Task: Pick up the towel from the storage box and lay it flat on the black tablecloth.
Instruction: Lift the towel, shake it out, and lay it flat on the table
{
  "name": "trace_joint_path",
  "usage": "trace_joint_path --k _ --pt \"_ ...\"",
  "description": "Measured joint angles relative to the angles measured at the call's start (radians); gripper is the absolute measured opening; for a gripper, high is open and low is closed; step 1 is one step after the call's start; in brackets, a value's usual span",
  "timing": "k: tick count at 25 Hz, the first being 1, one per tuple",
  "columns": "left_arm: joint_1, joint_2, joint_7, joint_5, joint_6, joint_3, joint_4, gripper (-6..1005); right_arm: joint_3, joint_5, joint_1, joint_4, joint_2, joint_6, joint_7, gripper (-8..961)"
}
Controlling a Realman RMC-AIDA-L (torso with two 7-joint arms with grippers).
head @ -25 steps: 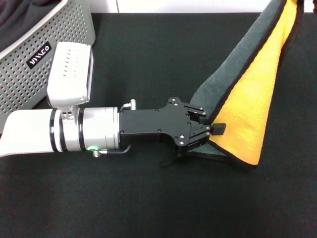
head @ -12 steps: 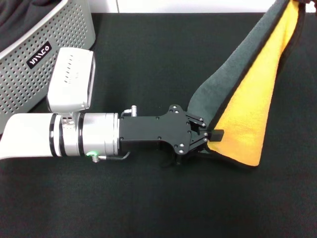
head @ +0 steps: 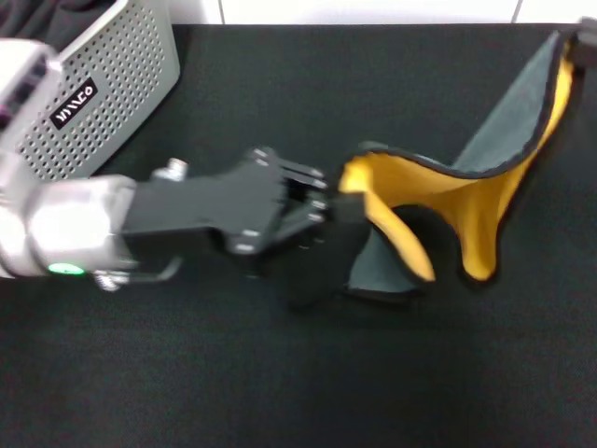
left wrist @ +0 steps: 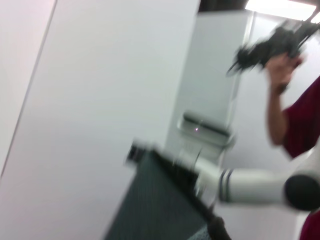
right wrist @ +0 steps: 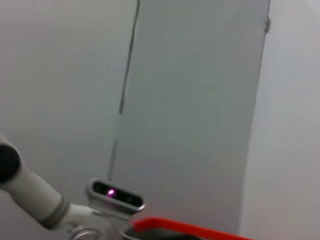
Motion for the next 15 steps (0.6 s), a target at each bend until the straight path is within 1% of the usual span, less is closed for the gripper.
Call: trace_joint_path --k 1,3,6,7,9,11,12,15 --pt "0.013 0.003 -0.021 -0.019 0.03 0.002 0.027 17 0.001 0.009 -0.011 0.0 0.003 -0.021 0.014 2" --pt "0.043 0.016 -0.091 -0.076 0.079 0.029 0.098 17 0.001 0.032 -0.035 0.0 0.008 -0.063 0.036 2" --pt "0.093 0.054 -0.16 -0.187 0.084 0.15 0.189 17 0.002 0.059 -0.069 0.003 0.021 -0.13 0.065 2" --pt "0.102 0.063 -0.17 -0.213 0.084 0.175 0.204 17 0.004 0.064 -0.077 0.006 0.026 -0.146 0.071 2" --pt "0.138 0.115 -0.212 -0.319 0.085 0.313 0.273 17 0.008 0.075 -0.092 0.011 0.036 -0.18 0.081 2" --pt "0.157 0.158 -0.241 -0.386 0.086 0.406 0.319 17 0.011 0.091 -0.105 0.019 0.047 -0.223 0.096 2" --pt "0.167 0.185 -0.257 -0.418 0.087 0.455 0.343 17 0.011 0.105 -0.112 0.027 0.051 -0.249 0.105 2" --pt "0.177 0.247 -0.286 -0.461 0.087 0.552 0.378 17 -0.01 0.136 -0.132 0.053 0.058 -0.289 0.134 2"
